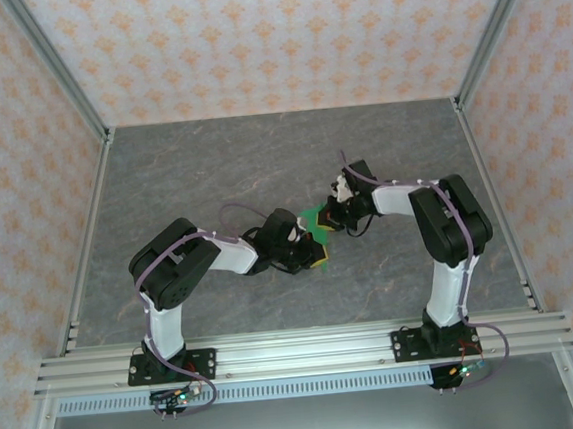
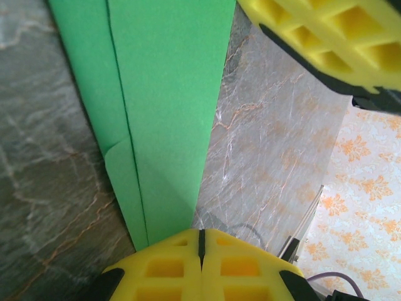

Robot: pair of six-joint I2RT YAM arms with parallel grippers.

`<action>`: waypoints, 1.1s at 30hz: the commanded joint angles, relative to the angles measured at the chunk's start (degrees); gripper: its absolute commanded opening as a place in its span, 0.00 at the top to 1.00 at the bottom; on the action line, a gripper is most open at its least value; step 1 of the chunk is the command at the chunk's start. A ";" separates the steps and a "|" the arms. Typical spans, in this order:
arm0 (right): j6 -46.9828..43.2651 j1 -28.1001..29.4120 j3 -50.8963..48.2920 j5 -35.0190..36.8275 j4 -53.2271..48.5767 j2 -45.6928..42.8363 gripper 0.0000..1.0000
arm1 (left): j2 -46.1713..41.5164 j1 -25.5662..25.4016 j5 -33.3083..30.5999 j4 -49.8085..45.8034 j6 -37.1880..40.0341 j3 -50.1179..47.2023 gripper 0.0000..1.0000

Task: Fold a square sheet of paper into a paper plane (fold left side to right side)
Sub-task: Fold the wing for the fifth time at the center of the table.

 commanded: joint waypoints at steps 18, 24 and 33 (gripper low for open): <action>-4.62 -4.20 10.23 11.50 0.04 7.06 0.95 | 4.35 -0.85 -3.93 -9.75 -0.46 -2.44 1.00; -4.79 -5.56 12.71 12.15 -0.29 8.96 0.95 | 4.07 -0.83 -4.15 -9.53 -0.51 -2.75 1.00; -6.90 -7.03 16.82 12.69 -3.94 6.57 0.95 | 3.30 -0.83 -4.20 -9.25 -0.57 -2.49 1.00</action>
